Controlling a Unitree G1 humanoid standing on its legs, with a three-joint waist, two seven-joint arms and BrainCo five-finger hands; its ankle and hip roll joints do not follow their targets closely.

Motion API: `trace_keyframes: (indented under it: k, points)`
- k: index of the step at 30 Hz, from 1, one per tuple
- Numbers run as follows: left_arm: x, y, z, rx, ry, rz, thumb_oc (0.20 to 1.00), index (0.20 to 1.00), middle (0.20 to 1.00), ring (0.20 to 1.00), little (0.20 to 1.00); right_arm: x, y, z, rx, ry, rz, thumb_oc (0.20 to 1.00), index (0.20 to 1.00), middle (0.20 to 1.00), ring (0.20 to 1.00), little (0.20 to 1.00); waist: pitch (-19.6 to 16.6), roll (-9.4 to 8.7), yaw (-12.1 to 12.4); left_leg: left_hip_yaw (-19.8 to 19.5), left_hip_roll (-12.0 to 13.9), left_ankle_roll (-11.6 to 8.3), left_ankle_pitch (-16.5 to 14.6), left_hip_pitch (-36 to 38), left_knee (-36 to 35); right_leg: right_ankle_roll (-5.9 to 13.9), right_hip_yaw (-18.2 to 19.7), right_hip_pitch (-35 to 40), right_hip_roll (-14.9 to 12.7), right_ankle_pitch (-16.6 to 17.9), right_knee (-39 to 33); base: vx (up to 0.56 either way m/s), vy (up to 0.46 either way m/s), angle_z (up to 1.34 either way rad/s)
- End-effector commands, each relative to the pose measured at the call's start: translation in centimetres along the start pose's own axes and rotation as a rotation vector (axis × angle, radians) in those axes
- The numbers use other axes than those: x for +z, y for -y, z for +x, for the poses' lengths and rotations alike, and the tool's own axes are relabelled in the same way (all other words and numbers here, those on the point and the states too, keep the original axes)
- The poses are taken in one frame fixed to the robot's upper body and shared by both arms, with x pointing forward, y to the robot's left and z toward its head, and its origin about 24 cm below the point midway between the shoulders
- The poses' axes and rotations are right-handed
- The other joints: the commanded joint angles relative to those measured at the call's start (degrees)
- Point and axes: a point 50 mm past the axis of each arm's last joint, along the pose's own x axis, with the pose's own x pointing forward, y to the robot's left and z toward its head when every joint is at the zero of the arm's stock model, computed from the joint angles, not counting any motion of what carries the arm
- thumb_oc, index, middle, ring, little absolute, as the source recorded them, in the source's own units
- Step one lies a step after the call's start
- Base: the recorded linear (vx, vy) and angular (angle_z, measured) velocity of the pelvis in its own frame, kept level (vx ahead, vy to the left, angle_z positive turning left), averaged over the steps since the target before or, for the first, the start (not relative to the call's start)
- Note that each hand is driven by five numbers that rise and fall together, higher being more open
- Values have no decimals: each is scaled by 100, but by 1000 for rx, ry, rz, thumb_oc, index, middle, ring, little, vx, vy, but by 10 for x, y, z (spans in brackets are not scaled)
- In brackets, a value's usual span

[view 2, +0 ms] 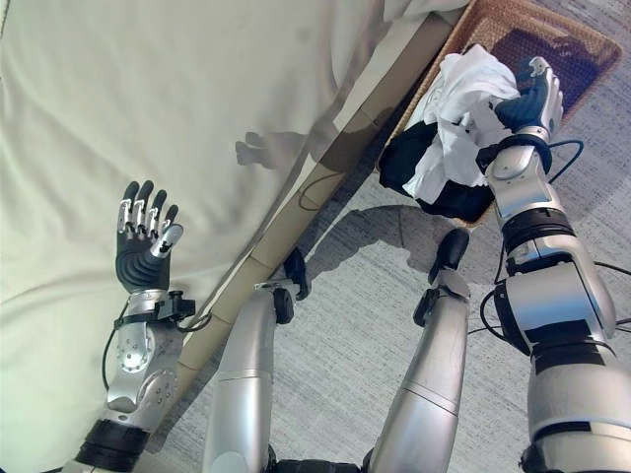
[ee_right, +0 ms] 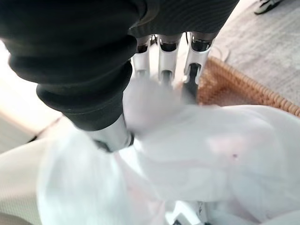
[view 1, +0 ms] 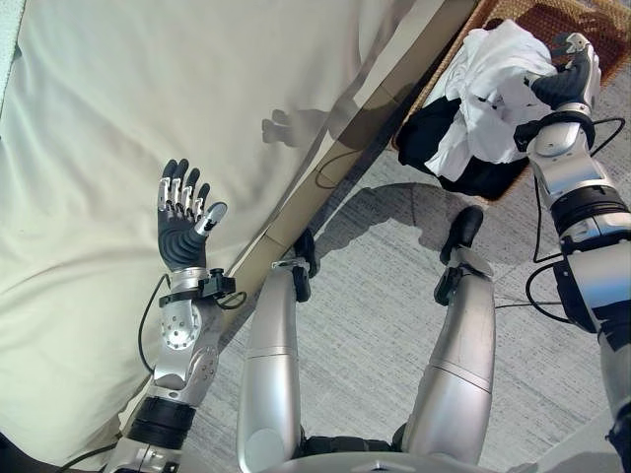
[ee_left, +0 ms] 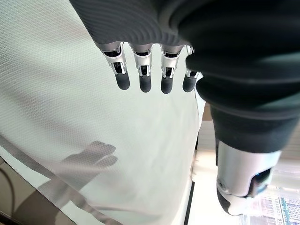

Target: Pick up clothes into the bucket

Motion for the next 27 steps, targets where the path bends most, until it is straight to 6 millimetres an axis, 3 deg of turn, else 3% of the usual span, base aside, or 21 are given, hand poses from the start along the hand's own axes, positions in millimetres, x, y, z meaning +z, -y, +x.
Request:
trace_keyframes:
  k: [1,12,17,18,19,22,23,24,27]
  points:
    - [15,4,-1,2,93,-65,1000,1000,1000,1000,1000,16,10,6,-12,112,-71,1000,1000,1000,1000,1000,-280,324,-81,-4,-242,121,1,-85,-293,-105,-122,34,341,-570,438,0,0,0]
    - [13,1,2,13,88,-64,1000,1000,1000,1000,1000,11,12,6,-8,86,-61,1000,1000,1000,1000,1000,-334,235,-108,33,-162,67,167,530,-991,-19,-292,599,332,-350,-200,0,0,0]
    - [10,3,5,7,81,-54,1000,1000,1000,1000,1000,5,10,-2,-20,90,71,1000,1000,1000,1000,1000,-363,172,-162,3,-134,20,286,1024,-1435,32,-482,1152,320,-214,-637,0,0,0]
    - [10,3,6,8,83,-50,1000,1000,1000,1000,1000,6,7,-6,-14,106,108,1000,1000,1000,1000,1000,-386,150,-190,8,-123,4,312,1138,-1529,58,-525,1266,316,-179,-707,-49,-33,2]
    - [7,1,6,17,74,-29,1000,1000,1000,1000,1000,7,0,-16,-5,143,184,1000,1000,1000,1000,1000,-383,81,-248,48,-129,37,534,1339,-1760,24,-644,1540,285,84,-1008,-43,-41,5]
    - [5,1,6,16,70,-18,1000,1000,1000,1000,1000,2,-9,-33,13,164,272,1000,1000,1000,1000,1000,-383,26,-297,12,-144,12,613,1672,-1981,43,-749,1976,301,167,-1273,-3,-31,8]
    - [3,1,6,17,63,-10,1000,1000,1000,1000,1000,1,-15,-43,23,173,330,1000,1000,1000,1000,1000,-387,5,-319,-8,-142,2,642,1849,-2090,56,-804,2176,300,199,-1386,99,-67,9]
    - [-3,-1,5,27,39,24,1000,1000,1000,1000,1000,-4,-30,-67,60,179,427,1000,1000,1000,1000,1000,-447,-58,-374,-50,-146,-25,699,2217,-2329,80,-927,2610,308,274,-1658,123,-74,9]
    - [-13,-7,3,28,-8,72,1000,1000,1000,1000,1000,-15,-44,-91,115,155,490,1000,1000,1000,1000,1000,-484,-128,-382,-103,-144,-76,817,2728,-2672,119,-1115,3231,329,376,-2059,87,-53,7]
